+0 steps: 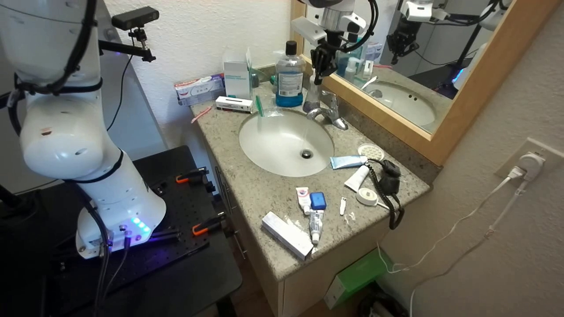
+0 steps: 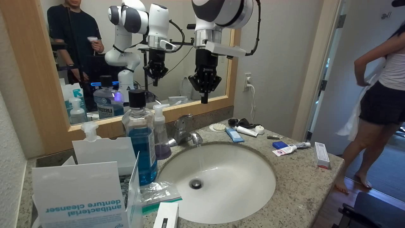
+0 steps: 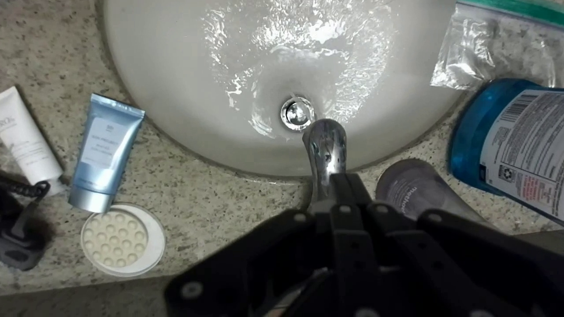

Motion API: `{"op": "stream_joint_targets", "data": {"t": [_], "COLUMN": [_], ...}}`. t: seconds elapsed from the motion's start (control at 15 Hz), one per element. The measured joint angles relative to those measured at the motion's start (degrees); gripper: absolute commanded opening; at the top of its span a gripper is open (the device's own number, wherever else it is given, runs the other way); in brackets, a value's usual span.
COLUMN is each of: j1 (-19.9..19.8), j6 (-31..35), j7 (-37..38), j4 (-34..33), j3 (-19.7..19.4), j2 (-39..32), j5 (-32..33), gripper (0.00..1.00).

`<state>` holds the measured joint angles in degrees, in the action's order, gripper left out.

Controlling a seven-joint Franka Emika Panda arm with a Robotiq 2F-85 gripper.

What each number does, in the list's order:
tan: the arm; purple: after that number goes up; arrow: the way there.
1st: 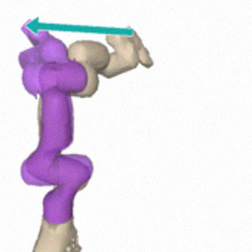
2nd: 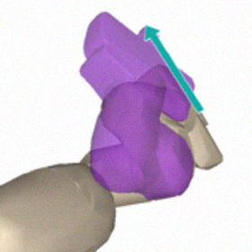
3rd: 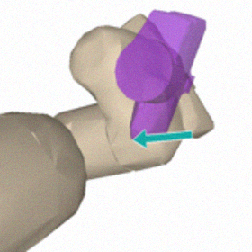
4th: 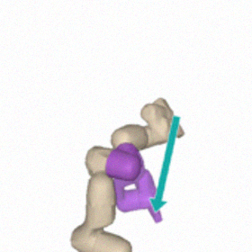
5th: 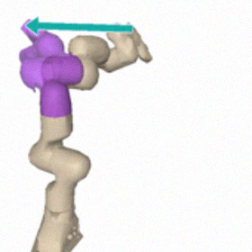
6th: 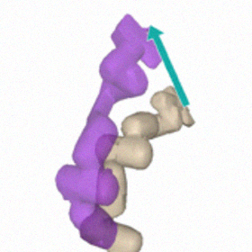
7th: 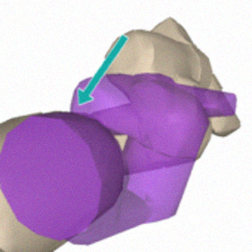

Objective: Push the faucet handle downwards

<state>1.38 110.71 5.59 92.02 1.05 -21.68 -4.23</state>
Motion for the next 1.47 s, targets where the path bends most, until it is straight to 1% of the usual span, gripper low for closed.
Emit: {"op": "stream_joint_targets", "data": {"t": [0.4,0.6,1.47], "j1": [0.7,0.9,0.86], "j6": [3.07,4.21,4.73], "j7": [-0.01,-0.01,-4.5], "j4": [-4.41,-6.08,-11.58], "j3": [0.0,0.01,0.46], "j2": [-4.35,-5.97,-11.76], "j5": [2.78,3.11,3.08], "gripper": [0.0,0.0,0.0]}}
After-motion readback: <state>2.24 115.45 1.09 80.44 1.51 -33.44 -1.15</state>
